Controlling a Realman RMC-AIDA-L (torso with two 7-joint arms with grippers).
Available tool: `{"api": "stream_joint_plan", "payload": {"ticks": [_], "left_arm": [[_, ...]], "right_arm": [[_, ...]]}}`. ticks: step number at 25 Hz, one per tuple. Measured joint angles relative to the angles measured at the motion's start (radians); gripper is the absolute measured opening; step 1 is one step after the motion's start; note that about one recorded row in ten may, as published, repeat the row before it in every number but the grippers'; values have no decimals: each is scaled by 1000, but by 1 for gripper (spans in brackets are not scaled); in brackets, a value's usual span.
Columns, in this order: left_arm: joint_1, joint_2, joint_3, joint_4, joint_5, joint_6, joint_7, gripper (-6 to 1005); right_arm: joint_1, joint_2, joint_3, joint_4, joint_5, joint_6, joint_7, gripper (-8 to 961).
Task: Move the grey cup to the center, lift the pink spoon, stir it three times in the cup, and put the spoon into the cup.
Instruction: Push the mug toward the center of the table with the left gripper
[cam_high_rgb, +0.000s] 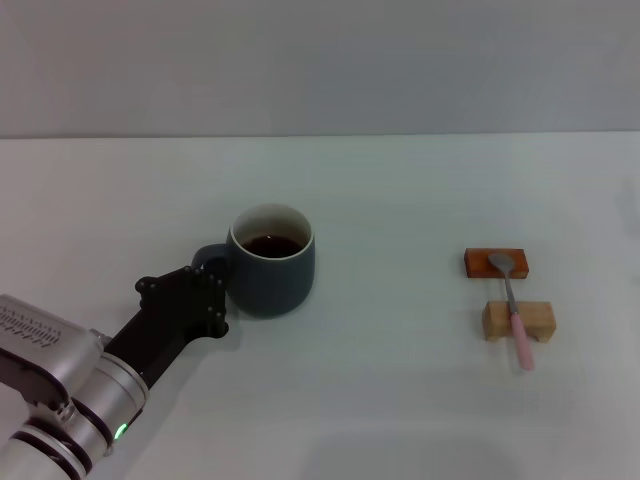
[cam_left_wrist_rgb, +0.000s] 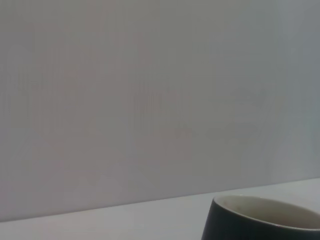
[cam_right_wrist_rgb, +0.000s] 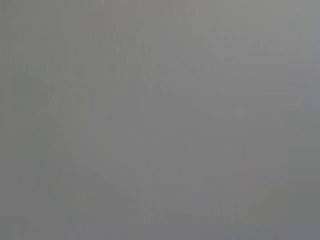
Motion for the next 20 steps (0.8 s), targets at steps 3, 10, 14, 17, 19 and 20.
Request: {"api": "stream_joint_plan", "payload": {"ticks": [3,10,14,17,19,20], "left_arm": [[0,0,-4,0,0,0,-1,-2],[-1,1,-8,-9,0,-4,-1,-2],[-5,1,-17,-25,-1,-9,-3,-2],[-8,1,-29,-31,-3,-10,-5,-2],[-8,2,-32,-33,-4,-10,-6,-2],[-9,2,-36,-35,-6,-10,-6,-2]], "right_arm": [[-1,0,0,1,0,0,0,761],[-1,0,0,2,-4,0,0,761],[5,0,-1,2,-3,4,0,761],[7,0,-2,2,-1,7,0,762],[7,0,-2,2,-1,7,0,762],[7,0,-2,2,-1,7,0,762]]}}
